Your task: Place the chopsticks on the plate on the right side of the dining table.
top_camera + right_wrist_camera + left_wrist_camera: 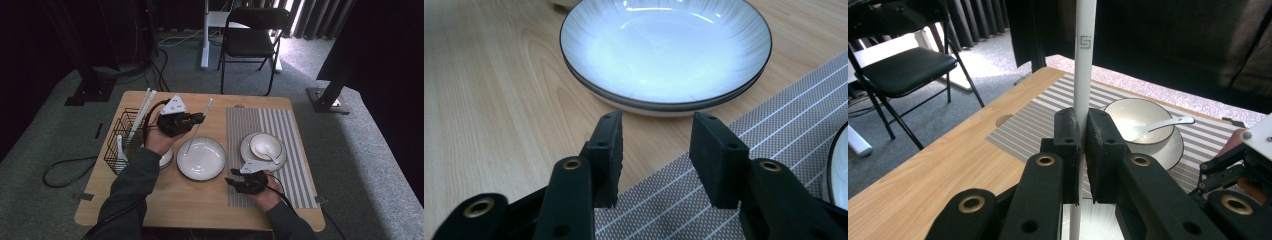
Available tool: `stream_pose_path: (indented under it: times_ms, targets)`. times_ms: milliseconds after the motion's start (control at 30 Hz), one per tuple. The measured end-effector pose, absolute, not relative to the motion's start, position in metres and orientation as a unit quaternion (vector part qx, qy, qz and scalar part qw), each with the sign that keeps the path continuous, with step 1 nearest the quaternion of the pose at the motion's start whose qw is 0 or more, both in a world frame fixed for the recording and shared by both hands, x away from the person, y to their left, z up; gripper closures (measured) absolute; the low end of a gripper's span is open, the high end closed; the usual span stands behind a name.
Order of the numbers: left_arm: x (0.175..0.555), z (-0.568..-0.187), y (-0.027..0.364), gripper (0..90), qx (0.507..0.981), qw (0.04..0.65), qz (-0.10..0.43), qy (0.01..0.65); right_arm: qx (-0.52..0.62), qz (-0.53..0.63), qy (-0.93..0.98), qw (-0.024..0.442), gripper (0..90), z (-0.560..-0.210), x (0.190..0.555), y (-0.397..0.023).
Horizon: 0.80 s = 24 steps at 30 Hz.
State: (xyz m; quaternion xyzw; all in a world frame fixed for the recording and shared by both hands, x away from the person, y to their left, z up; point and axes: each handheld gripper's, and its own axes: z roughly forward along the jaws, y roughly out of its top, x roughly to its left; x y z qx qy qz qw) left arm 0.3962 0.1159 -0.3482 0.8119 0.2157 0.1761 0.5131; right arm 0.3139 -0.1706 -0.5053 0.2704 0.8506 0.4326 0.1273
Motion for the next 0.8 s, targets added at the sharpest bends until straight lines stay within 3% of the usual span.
stream_pose_path:
  times_ms: [300, 800]
  targets:
    - [0.393, -0.349, 0.110, 84.8, 0.810, 0.522, 0.166, 0.209, 0.275, 0.442, 0.845, 0.126, 63.1, -0.499, 0.318, -0.165]
    - [0.387, -0.350, 0.099, 84.8, 0.811, 0.529, 0.155, 0.196, 0.278, 0.440, 0.843, 0.137, 63.5, -0.498, 0.323, -0.157]
